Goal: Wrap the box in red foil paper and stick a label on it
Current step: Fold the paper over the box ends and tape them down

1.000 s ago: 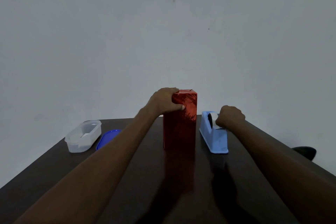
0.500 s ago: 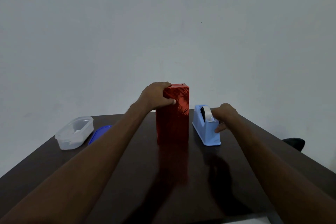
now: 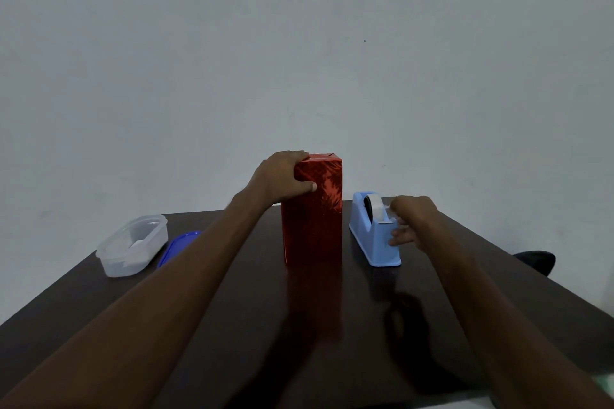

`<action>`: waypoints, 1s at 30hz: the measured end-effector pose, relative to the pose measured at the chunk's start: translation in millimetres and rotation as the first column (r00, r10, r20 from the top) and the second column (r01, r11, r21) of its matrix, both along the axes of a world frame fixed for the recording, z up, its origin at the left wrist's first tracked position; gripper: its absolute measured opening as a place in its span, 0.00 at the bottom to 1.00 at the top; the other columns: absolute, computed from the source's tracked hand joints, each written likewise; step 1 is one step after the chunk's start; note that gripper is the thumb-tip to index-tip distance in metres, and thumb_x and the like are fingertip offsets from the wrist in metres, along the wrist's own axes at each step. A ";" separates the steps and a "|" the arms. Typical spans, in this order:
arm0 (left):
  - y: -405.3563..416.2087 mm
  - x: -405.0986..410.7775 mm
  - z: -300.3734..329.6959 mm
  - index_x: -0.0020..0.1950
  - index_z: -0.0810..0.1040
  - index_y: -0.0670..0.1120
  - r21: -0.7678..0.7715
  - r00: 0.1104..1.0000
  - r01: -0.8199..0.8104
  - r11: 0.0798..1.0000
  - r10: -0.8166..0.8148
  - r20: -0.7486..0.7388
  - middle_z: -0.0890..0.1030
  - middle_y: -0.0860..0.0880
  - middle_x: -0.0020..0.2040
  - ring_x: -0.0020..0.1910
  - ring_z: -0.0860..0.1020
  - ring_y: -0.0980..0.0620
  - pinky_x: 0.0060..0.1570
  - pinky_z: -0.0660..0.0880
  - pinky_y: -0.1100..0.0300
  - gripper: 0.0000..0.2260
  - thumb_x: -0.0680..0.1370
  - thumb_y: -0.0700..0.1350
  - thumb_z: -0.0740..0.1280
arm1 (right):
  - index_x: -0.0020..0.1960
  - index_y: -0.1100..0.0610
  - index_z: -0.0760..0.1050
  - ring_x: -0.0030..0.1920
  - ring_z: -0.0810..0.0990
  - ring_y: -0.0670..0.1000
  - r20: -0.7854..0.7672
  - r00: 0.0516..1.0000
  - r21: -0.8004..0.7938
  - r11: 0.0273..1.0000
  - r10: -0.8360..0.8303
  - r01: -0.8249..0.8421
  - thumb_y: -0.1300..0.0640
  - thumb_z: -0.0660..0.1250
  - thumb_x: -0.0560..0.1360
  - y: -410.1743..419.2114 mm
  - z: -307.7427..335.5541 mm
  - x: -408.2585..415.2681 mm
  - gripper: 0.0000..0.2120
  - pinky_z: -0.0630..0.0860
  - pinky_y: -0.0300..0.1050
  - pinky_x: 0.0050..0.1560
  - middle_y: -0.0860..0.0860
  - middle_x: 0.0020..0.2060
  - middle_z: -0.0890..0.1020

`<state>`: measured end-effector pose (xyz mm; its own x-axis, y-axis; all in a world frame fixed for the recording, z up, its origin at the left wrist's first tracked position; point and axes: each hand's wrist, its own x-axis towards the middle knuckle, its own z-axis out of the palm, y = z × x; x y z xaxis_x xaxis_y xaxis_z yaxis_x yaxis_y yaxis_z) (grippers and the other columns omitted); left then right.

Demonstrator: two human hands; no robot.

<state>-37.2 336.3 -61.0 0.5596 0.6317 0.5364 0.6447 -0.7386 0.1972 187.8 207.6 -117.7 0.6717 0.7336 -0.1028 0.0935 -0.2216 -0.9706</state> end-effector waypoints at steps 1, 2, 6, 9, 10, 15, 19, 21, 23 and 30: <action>0.6 -0.3 -0.4 0.74 0.70 0.49 0.002 1.000 0.005 1.000 -0.005 0.003 0.73 0.49 0.72 0.70 0.70 0.48 0.68 0.68 0.51 0.36 0.68 0.59 0.72 | 0.56 0.66 0.72 0.39 0.80 0.61 0.006 1.000 0.025 1.000 -0.014 0.014 0.61 0.62 0.78 -0.6 -2.6 -0.8 0.10 0.83 0.62 0.45 0.60 0.40 0.75; 0.6 -0.4 -0.7 0.74 0.69 0.49 0.006 1.000 0.009 1.000 -0.009 0.005 0.73 0.49 0.72 0.70 0.70 0.48 0.68 0.68 0.50 0.35 0.69 0.58 0.73 | 0.54 0.66 0.74 0.39 0.81 0.60 0.019 0.999 0.052 0.998 -0.035 0.034 0.62 0.62 0.77 -0.9 -5.7 -1.3 0.09 0.83 0.61 0.44 0.60 0.40 0.77; -1.3 -0.8 -0.7 0.73 0.71 0.49 0.021 1.000 0.023 1.000 -0.023 0.006 0.74 0.48 0.71 0.69 0.71 0.47 0.67 0.69 0.51 0.34 0.69 0.57 0.72 | 0.43 0.63 0.77 0.39 0.83 0.57 0.021 0.995 0.169 0.981 -0.100 0.095 0.62 0.66 0.75 -0.9 -21.9 0.6 0.04 0.84 0.60 0.43 0.59 0.38 0.80; -3.7 0.0 0.1 0.71 0.73 0.48 0.038 0.999 0.039 0.999 -0.040 0.021 0.78 0.48 0.66 0.66 0.74 0.47 0.63 0.71 0.53 0.29 0.71 0.53 0.74 | 0.38 0.61 0.76 0.38 0.83 0.57 -0.007 0.997 0.232 0.969 -0.080 0.080 0.60 0.70 0.76 -3.7 -34.0 3.0 0.10 0.84 0.54 0.43 0.60 0.38 0.81; -4.4 -0.1 0.2 0.70 0.73 0.48 0.041 0.999 0.039 0.998 -0.040 0.023 0.78 0.48 0.66 0.65 0.74 0.47 0.63 0.71 0.53 0.29 0.71 0.52 0.74 | 0.37 0.62 0.76 0.38 0.82 0.57 -0.020 0.997 0.249 0.966 -0.072 0.075 0.61 0.71 0.76 -5.8 -37.2 3.2 0.11 0.84 0.53 0.43 0.60 0.37 0.81; -1.6 -0.9 -1.6 0.73 0.71 0.50 0.027 0.999 0.023 0.999 -0.024 0.022 0.75 0.50 0.70 0.68 0.72 0.49 0.66 0.69 0.53 0.32 0.71 0.53 0.74 | 0.33 0.66 0.78 0.36 0.81 0.59 -0.017 0.997 0.294 0.953 -0.074 0.076 0.66 0.73 0.74 -11.4 -54.4 5.0 0.11 0.83 0.56 0.47 0.63 0.34 0.81; -3.0 -1.7 -0.1 0.72 0.72 0.50 0.030 0.999 0.027 0.999 -0.028 0.024 0.76 0.50 0.69 0.67 0.73 0.49 0.65 0.69 0.55 0.30 0.71 0.52 0.74 | 0.34 0.66 0.77 0.39 0.81 0.61 -0.026 0.998 0.270 0.960 -0.066 0.070 0.68 0.73 0.73 -13.9 -60.9 4.0 0.10 0.82 0.60 0.50 0.65 0.36 0.81; -5.5 -1.6 0.4 0.71 0.73 0.49 0.039 0.999 0.043 0.998 -0.044 0.026 0.78 0.50 0.66 0.65 0.74 0.48 0.62 0.69 0.55 0.28 0.71 0.51 0.74 | 0.35 0.66 0.77 0.39 0.83 0.61 -0.048 0.995 0.238 0.967 -0.084 0.093 0.67 0.73 0.73 -13.9 -61.8 3.4 0.09 0.83 0.55 0.47 0.65 0.37 0.82; -7.0 -1.9 0.4 0.70 0.73 0.49 0.042 0.998 0.048 0.998 -0.049 0.025 0.78 0.49 0.66 0.65 0.74 0.48 0.62 0.70 0.55 0.28 0.72 0.50 0.74 | 0.36 0.65 0.77 0.40 0.83 0.60 -0.070 0.993 0.210 0.972 -0.096 0.109 0.66 0.73 0.73 -12.8 -62.5 2.3 0.08 0.84 0.50 0.41 0.63 0.37 0.82; -8.4 -1.5 -0.2 0.72 0.72 0.50 0.035 0.999 0.036 0.999 -0.036 0.016 0.76 0.50 0.68 0.67 0.73 0.48 0.63 0.69 0.55 0.30 0.71 0.51 0.74 | 0.33 0.63 0.77 0.41 0.85 0.63 -0.018 0.987 0.195 0.967 -0.162 0.162 0.65 0.73 0.74 -8.6 -68.6 -5.0 0.11 0.83 0.59 0.48 0.62 0.34 0.83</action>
<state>-38.7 328.0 -61.2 0.5728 0.5921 0.5668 0.6143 -0.7679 0.1813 182.8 199.0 -186.3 0.7834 0.6208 0.0300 0.0700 -0.0402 -0.9967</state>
